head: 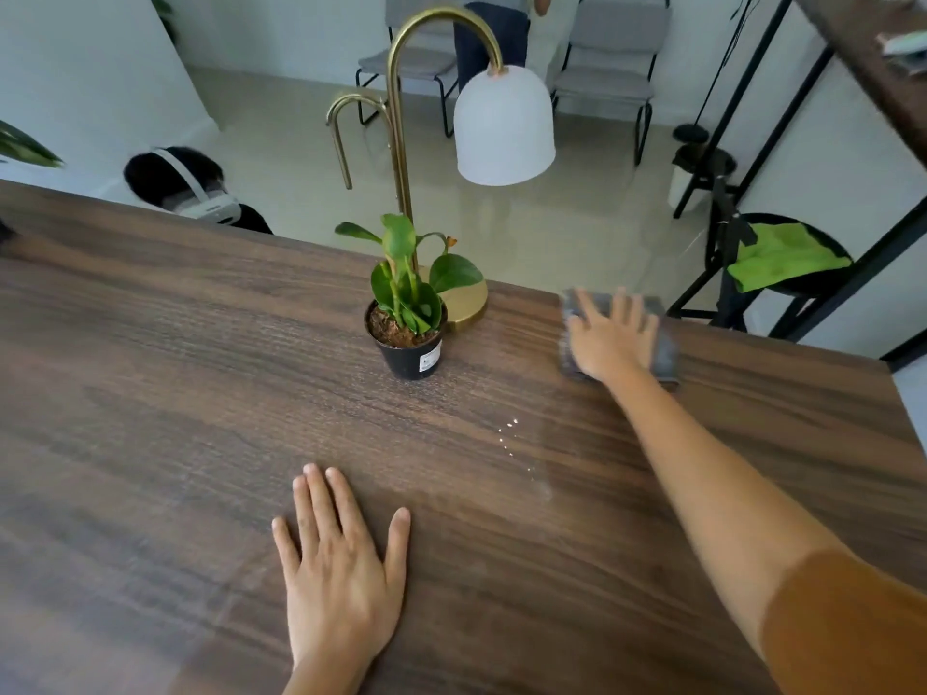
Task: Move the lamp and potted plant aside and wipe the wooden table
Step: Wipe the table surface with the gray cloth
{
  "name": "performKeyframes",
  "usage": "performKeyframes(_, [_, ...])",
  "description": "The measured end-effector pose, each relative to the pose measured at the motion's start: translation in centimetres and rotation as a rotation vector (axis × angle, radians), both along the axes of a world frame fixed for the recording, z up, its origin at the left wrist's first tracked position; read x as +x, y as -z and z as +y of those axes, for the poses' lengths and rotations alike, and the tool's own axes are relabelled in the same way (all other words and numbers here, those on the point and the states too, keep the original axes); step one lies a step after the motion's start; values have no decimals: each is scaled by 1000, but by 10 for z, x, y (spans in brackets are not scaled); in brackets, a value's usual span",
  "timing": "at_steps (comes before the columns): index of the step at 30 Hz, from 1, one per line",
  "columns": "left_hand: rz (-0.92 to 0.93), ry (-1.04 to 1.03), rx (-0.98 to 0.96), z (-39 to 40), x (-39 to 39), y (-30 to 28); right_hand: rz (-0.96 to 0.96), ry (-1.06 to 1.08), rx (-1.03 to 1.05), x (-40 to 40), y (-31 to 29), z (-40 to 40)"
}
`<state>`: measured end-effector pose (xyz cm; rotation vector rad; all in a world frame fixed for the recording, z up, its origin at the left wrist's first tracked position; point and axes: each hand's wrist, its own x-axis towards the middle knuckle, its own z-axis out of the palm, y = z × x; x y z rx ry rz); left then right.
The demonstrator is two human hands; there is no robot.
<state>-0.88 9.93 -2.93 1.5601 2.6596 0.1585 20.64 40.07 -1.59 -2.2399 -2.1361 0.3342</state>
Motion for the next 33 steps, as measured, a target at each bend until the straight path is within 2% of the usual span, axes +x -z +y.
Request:
performKeyframes(4, [-7,6,-7,-1,0,-2,15,-255,-33,-69,-6,10])
performKeyframes(12, [-24,3,20,-1,-1,2,-7,-397,-10,0,1,-115])
performKeyframes(14, [-25,3,21,-1,-1,3,-4,-355,15,-4,2,-103])
performKeyframes(20, [-13,4,36,0,-3,2,54,-205,29,-71,3,13])
performKeyframes(24, [-19,12,36,-2,-3,1,28,-207,-16,-80,3,17])
performKeyframes(26, [-35,-5,30,-3,-2,-2,44,-206,-7,-70,0,-14])
performKeyframes(29, [-87,-13,24,-3,0,-8,61,-255,-14,-60,-2,-106])
performKeyframes(31, [-166,-13,42,-3,-1,-13,71,-431,19,-53,0,-185])
performKeyframes(33, [-371,8,127,-7,-7,-21,107,-656,22,-26,-1,-248])
